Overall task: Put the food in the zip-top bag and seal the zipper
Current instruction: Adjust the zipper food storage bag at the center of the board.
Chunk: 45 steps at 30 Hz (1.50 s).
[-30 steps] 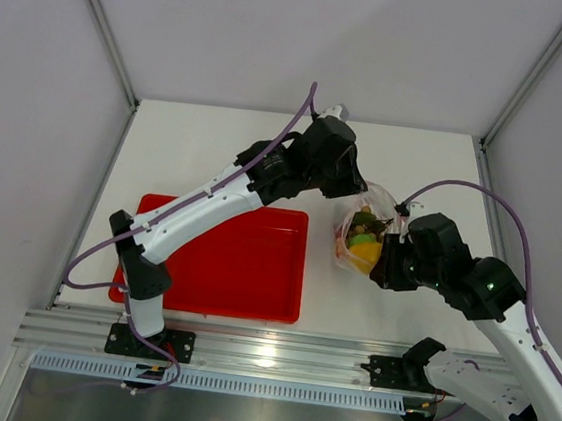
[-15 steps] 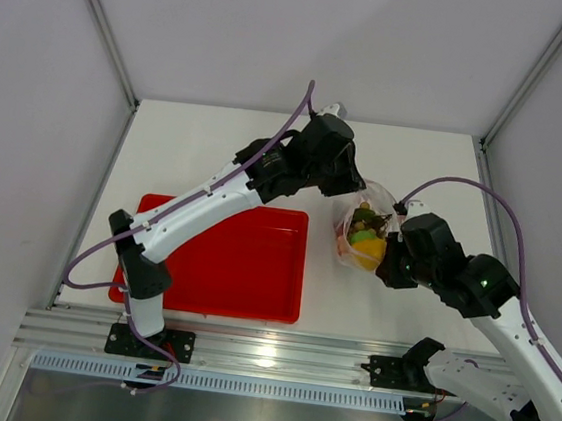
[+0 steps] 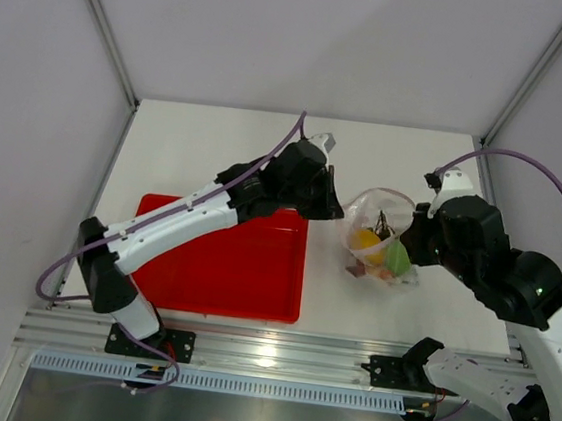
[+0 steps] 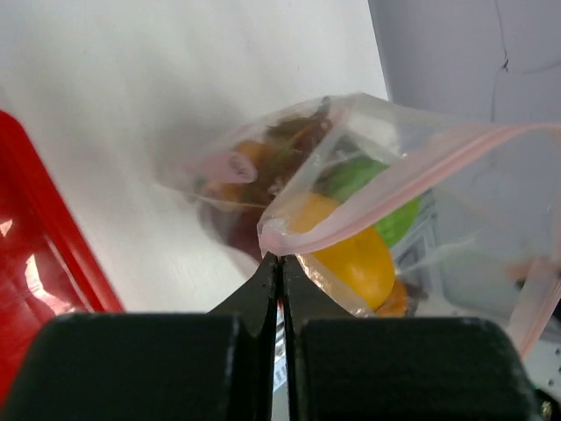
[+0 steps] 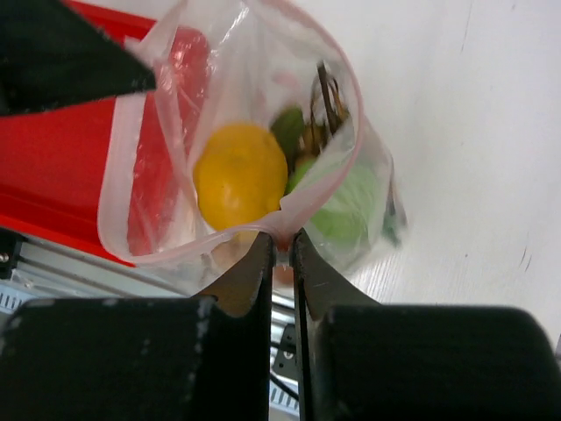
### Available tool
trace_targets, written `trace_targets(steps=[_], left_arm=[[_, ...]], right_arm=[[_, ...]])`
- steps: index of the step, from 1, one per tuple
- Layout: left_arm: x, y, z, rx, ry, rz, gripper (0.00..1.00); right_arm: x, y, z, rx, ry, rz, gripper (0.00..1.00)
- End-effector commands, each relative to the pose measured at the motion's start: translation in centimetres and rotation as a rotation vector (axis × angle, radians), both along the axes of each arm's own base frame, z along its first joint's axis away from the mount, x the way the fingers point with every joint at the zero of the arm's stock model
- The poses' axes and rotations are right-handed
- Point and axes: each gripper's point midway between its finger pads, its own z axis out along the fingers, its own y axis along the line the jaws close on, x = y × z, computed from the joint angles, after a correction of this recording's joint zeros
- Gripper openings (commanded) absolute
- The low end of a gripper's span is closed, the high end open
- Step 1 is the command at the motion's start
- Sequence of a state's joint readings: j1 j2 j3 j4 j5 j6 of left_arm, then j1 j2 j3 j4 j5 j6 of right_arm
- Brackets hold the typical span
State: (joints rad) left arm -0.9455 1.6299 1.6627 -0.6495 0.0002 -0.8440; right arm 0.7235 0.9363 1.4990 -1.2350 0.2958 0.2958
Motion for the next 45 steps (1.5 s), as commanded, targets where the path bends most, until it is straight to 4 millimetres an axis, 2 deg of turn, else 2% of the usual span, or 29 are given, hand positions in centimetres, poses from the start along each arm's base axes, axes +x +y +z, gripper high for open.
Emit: trace_targets(steps=[1,2,3,5,6,11,12,15,16,18,22,23,25,26,27,28,29,31,33,35,36,38,39,40,43,45], left_arm=[[-1.3,1.7,3.2,-0.086,-0.121,-0.061,0.01],[-1.4,2.5,2.7,-0.069,-0.139,-0.059,0.01],[-1.4,2.7,2.4,-0.061,-0.145,-0.058,0.01],[-1.5,3.3,1.2,-0.026,-0.127,-0.059,0.01],[-1.7,3.3,1.2,-0.016,-0.140,-0.085,0.01],[-3.2,4.4,2.5,-0.009,-0.205,-0.169,0.00],[-3.6,4.7,3.2,-0.018,-0.227,-0.188,0.00],[-4.6,5.0,3.8,-0.010,-0.271,-0.275,0.01],[-5.2,5.1,4.4,-0.024,-0.290,-0.306,0.02],[-5.3,5.5,4.5,-0.011,-0.333,-0.332,0.13],[-5.2,6.1,6.5,-0.039,-0.459,-0.348,0.34],[-5.4,6.5,7.4,-0.049,-0.514,-0.358,0.45],[-5.2,6.4,9.5,-0.097,-0.605,-0.352,0.57],[-5.6,6.6,10.7,-0.118,-0.660,-0.375,0.68],[-5.8,6.4,12.3,-0.158,-0.725,-0.387,0.73],[-6.3,6.2,13.2,-0.184,-0.765,-0.417,0.79],[-6.8,6.0,13.9,-0.194,-0.826,-0.464,0.88],[-8.7,5.7,16.0,-0.255,-0.926,-0.557,0.98],[-10.6,5.2,16.7,-0.281,-1.035,-0.675,0.99],[-11.5,4.7,16.6,-0.292,-1.143,-0.761,1.00],[-12.9,4.5,16.7,-0.334,-1.182,-0.841,0.99],[-13.9,3.9,15.7,-0.362,-1.259,-0.922,0.99],[-14.3,3.7,14.4,-0.365,-1.252,-0.955,0.99],[-14.5,3.4,14.9,-0.384,-1.291,-0.944,1.00],[-14.2,2.7,14.6,-0.379,-1.271,-0.902,1.00],[-12.8,2.2,14.7,-0.330,-1.236,-0.806,0.99]], right_arm=[[0.6,-0.1,0.9,-0.012,-0.049,0.004,0.00],[0.8,-0.2,0.4,-0.023,-0.044,-0.003,0.00],[0.9,-0.2,-1.0,-0.044,-0.017,-0.018,0.00],[1.0,-0.4,-1.9,-0.056,-0.003,-0.036,0.00],[1.0,-0.5,-2.2,-0.060,0.002,-0.042,0.00],[0.1,-2.0,-0.4,-0.049,-0.044,-0.066,0.00],[-0.2,-1.8,-0.1,-0.037,-0.044,-0.044,0.00],[-1.1,-1.4,0.3,-0.022,-0.058,0.035,0.00],[-1.7,-0.6,0.6,0.010,-0.057,0.090,0.00],[-2.5,0.1,0.8,0.026,-0.065,0.171,0.00],[-4.9,2.3,1.6,0.106,-0.058,0.365,0.00],[-5.3,2.6,1.7,0.112,-0.048,0.388,0.00],[-5.8,3.2,2.0,0.130,-0.042,0.435,0.00],[-6.3,3.7,2.1,0.147,-0.028,0.472,0.00],[-6.6,3.9,2.2,0.153,-0.026,0.492,0.00],[-6.8,4.1,2.2,0.156,-0.016,0.505,0.00],[-7.0,4.3,2.2,0.160,-0.005,0.519,0.00],[-7.6,4.7,2.0,0.173,0.019,0.559,0.00],[-8.3,5.3,2.2,0.197,0.036,0.601,0.00],[-8.5,5.6,2.3,0.217,0.043,0.614,0.00],[-8.6,5.8,2.4,0.224,0.046,0.618,0.00],[-8.4,5.9,2.5,0.237,0.063,0.597,0.00],[-8.1,5.8,2.5,0.236,0.061,0.566,0.00],[-7.7,5.9,2.8,0.259,0.073,0.527,0.00],[-7.4,6.4,3.5,0.308,0.081,0.491,0.00],[-7.1,6.4,4.2,0.364,0.093,0.419,0.00]])
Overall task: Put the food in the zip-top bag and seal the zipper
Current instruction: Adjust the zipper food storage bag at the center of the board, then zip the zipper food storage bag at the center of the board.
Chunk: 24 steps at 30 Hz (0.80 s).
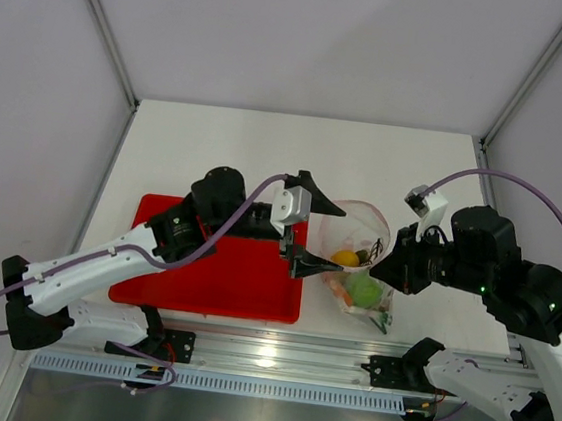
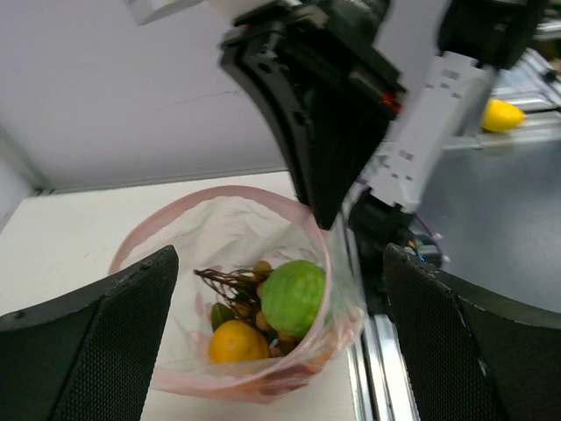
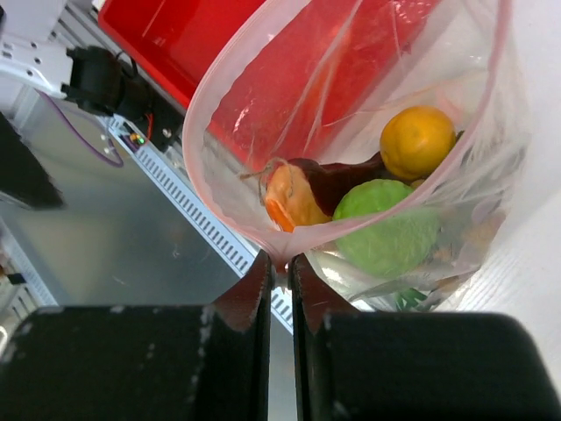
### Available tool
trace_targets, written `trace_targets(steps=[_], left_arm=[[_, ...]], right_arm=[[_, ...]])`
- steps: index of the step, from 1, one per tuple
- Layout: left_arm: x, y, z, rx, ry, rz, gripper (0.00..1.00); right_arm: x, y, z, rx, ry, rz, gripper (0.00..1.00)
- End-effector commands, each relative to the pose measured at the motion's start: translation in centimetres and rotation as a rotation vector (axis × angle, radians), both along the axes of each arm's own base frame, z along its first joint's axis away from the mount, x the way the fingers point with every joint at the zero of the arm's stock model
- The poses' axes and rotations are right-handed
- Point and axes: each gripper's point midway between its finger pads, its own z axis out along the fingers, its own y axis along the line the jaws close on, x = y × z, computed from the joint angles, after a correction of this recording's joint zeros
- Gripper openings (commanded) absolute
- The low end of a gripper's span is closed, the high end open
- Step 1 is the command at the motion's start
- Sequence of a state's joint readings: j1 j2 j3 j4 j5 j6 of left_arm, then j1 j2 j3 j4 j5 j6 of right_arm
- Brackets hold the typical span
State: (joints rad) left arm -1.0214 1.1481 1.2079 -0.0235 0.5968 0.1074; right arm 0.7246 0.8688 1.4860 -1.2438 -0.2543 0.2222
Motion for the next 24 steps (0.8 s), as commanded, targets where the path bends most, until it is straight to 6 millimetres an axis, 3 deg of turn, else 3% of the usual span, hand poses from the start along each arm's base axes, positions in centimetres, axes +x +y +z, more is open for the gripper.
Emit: trace_targets(steps=[1,3,5,8,10,14,18,24], left_arm=[[2.7,-0.3,4.3,-0.121,0.004,0.211,0.99],[4.1,0.2,3.6,-0.089,0.134,0.320,0.99],[4.2,1.0,4.5,-0.126,0.240,0.378,0.97],[2.9,2.3,5.7,-0.187,0.299,0.380,0.96],[2.3,2.6,5.3,-0.191,0.297,0.367,0.96],[0.2,2.7,4.7,-0.165,0.260,0.264,0.97],[-0.4,2.6,3.5,-0.191,0.221,0.243,0.99],[-1.8,1.8,2.2,-0.209,-0.118,0.154,1.00]], right_arm=[[1.0,0.6,3.6,0.144,-0.011,-0.117,0.00],[1.1,0.9,4.3,0.192,0.020,-0.160,0.00],[1.4,1.0,4.6,0.211,0.035,-0.190,0.00],[1.8,0.8,4.6,0.215,0.060,-0.244,0.00],[2.0,0.6,4.2,0.210,0.076,-0.272,0.00],[2.2,0.1,3.8,0.210,0.098,-0.331,0.00],[1.5,0.3,3.9,0.234,0.102,-0.296,0.00],[0.8,0.5,3.2,0.187,0.084,-0.212,0.00]])
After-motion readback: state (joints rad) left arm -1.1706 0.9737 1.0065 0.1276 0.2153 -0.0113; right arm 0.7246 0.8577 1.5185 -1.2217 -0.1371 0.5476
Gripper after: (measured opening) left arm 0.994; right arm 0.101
